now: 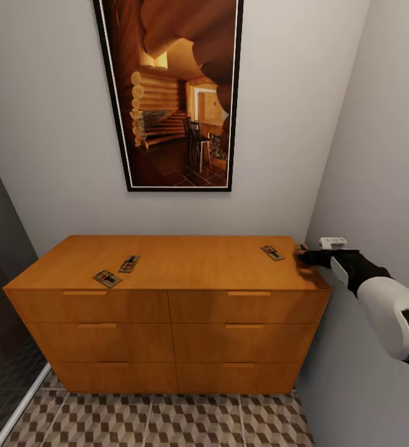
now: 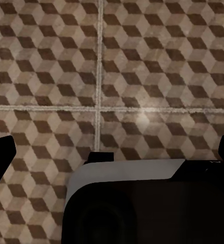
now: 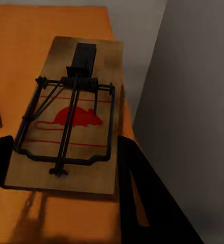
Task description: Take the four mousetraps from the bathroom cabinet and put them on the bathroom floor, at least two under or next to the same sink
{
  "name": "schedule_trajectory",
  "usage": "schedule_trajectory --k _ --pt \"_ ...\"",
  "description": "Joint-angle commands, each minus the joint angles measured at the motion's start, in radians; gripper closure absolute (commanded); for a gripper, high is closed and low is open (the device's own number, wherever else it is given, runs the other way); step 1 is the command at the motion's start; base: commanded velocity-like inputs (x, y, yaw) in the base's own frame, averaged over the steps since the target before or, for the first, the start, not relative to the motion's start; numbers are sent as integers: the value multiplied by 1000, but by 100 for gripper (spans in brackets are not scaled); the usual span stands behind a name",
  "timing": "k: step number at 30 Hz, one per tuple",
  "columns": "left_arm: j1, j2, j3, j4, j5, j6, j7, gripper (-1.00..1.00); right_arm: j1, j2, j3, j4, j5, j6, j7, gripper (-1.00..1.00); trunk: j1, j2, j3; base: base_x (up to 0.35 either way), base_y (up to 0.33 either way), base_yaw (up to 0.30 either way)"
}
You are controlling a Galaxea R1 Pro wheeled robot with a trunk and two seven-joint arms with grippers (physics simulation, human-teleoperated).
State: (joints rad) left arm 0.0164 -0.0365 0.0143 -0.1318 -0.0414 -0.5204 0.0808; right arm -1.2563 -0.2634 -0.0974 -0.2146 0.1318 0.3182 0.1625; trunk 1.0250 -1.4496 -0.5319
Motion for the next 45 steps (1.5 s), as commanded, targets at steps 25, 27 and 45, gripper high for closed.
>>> schedule_trajectory --k 25,27,45 --pt "0 0 1 -2 -5 -1 5 -100 0 43 -5 -387 5 455 -15 100 0 0 -1 0 28 0" --pt "0 0 1 -2 -5 -1 5 -100 0 45 -4 -386 4 457 -31 100 0 0 -1 0 248 0" --pt "0 0 0 3 -5 -1 5 -100 0 55 -4 -372 3 456 -59 100 0 0 -1 -104 273 0"
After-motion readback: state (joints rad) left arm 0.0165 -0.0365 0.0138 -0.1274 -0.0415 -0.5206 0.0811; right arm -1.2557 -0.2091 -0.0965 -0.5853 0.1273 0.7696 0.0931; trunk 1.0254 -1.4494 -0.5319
